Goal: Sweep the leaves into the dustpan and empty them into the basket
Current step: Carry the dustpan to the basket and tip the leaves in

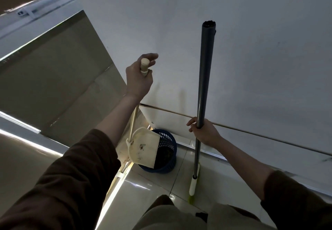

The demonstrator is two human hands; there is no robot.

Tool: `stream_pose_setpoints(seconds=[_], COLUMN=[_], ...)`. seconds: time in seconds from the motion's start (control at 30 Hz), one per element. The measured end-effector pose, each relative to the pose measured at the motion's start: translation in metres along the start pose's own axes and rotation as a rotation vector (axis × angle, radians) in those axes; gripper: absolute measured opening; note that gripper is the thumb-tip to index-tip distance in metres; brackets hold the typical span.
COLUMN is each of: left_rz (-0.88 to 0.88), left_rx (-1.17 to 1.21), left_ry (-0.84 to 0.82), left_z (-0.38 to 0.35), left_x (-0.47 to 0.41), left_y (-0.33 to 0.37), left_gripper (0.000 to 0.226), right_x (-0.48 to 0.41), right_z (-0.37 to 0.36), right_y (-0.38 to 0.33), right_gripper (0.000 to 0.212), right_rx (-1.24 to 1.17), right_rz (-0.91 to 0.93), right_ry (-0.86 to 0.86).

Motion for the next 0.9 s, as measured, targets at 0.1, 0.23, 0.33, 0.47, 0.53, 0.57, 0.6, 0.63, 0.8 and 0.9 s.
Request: stream_pose_setpoints(seconds=[0.1,0.23,0.33,0.47,0.53,0.57,0.6,0.63,0.8,0.9], left_rz=[-0.034,-0.019,-0.042,-0.076,-0.067,-0.072,-0.078,-0.081,-0.114,-0.105], left_rx=[-0.052,-0.013,-0.029,-0.064,-0.041,-0.044,-0.052,-0.057,-0.09,-0.061], left_ry=[0.057,-0.013,0.019,0.015,-0.055,-0.057,-0.041,-0.02,-0.043,-0.103], left_z=[0.002,0.0,-0.001,-0.003,-0.006,-0.007,-0.007,-0.007,-0.008,-0.007], left_x=[0.003,0.002,0.002,0.001,0.002,0.003,0.004,0.005,0.006,0.006], left_y=[0.0,0.0,0.003,0.005,0.006,0.007,0.007,0.007,0.011,0.014], left_gripper=[0.049,0.051,0.052,0.053,0.054,0.054,0.053,0.053,0.053,0.054], right_x=[0.0,0.001,0.001,0.003,0.004,0.004,0.004,0.004,0.005,0.005], right_z=[0.0,0.0,0.001,0.002,0.002,0.002,0.003,0.003,0.006,0.006], right_y=[0.001,0.003,0.004,0.005,0.005,0.006,0.006,0.007,0.01,0.011], right_gripper=[0.027,0.026,0.026,0.026,0.026,0.026,0.027,0.027,0.026,0.026], right_rx=[0.013,0.013,0.017,0.003,-0.003,-0.001,0.005,0.008,0.005,0.002], right_rz=[-0.006,-0.002,0.0,0.004,0.005,0.003,-0.001,-0.004,-0.007,-0.007], right_ry=[0.0,0.005,0.011,0.013,0.013,0.015,0.017,0.017,0.017,0.027])
Point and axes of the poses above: each hand's wrist, its own x-axis away from the middle knuckle, its own z-axis out of the back of the hand, y = z × x, the point moved 2 cm from there along -x, towards the middle knuckle, and after that the axes turned 3 degrees about x, right-handed, at the moved point
